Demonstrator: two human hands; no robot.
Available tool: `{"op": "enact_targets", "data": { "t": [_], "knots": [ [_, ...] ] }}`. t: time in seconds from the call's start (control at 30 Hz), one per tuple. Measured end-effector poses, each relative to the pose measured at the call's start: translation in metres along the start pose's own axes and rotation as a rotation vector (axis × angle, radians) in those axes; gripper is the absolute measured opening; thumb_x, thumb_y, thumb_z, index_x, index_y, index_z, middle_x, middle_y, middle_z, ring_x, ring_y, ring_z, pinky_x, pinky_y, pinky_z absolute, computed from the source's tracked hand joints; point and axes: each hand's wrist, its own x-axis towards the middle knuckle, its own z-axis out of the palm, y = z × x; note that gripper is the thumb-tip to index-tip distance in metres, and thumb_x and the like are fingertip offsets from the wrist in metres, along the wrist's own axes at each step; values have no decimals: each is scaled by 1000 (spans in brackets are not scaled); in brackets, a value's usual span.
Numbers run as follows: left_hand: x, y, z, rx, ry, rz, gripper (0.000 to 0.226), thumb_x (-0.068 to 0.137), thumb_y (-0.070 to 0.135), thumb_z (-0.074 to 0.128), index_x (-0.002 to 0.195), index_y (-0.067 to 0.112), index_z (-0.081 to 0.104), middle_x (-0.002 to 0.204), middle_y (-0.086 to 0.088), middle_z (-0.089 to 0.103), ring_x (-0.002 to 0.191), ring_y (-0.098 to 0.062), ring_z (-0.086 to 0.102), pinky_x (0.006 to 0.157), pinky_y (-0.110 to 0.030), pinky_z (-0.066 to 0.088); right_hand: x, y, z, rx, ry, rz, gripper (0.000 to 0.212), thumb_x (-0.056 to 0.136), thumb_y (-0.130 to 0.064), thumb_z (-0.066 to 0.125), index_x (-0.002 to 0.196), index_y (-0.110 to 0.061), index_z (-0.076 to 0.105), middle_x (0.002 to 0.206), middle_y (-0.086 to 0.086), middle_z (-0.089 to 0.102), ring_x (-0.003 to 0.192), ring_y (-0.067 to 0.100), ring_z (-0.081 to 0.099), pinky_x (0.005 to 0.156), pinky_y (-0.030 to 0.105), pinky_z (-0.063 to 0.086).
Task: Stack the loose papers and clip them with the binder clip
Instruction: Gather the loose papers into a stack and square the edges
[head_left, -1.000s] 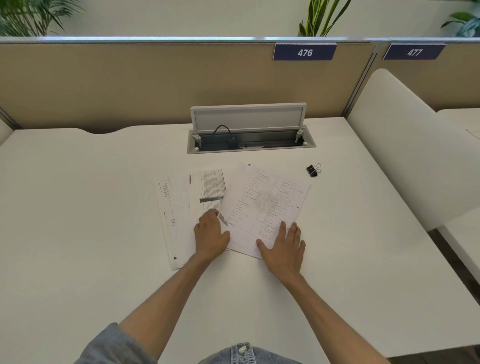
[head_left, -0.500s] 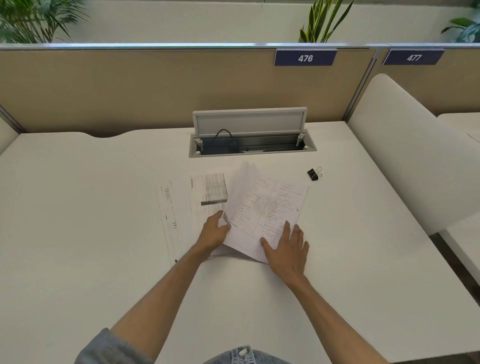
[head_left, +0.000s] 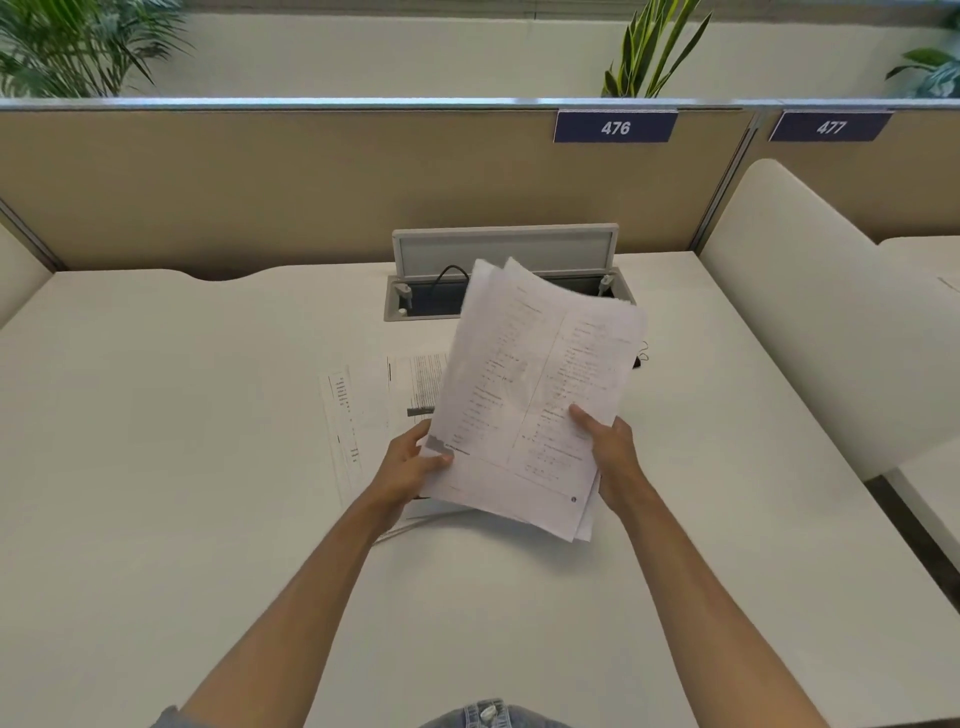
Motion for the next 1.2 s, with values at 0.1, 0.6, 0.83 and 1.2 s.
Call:
{"op": "enact_targets", "data": {
  "t": [0.1, 0.6, 0.83, 1.2],
  "knots": [
    [2, 17, 0, 80, 12, 53, 50, 81, -9, 60, 112, 30, 64, 110, 6, 70, 104, -22, 63, 81, -33, 56, -9, -8, 9, -12, 0, -132, 17, 91, -15, 66, 109, -15, 66, 101, 4, 74, 86, 18, 73, 67, 31, 61],
    [4, 80, 18, 78, 145, 336, 27, 81, 11, 75, 101, 29, 67, 99, 3, 71, 93, -19, 67, 74, -32, 58, -43, -36, 41, -148, -12, -589, 21, 80, -16, 78, 99, -17, 68, 92, 0, 71, 85, 14, 70, 63, 22, 58],
    [10, 50, 16, 37, 121, 214, 23, 91, 14, 64, 113, 23, 64, 107, -4, 67, 104, -27, 60, 87, -44, 57, -36, -4, 38, -169, -67, -446, 16, 86, -16, 73, 98, -25, 70, 95, -7, 73, 86, 4, 70, 68, 19, 57],
    [6, 16, 16, 95, 179, 93, 34, 95, 20, 61, 128, 13, 59, 115, -7, 66, 105, -30, 64, 88, -47, 57, -24, 36, 17, -304, -13, -360, 21, 94, -28, 62, 104, -12, 71, 95, -2, 74, 85, 9, 71, 70, 22, 58]
  ]
}}
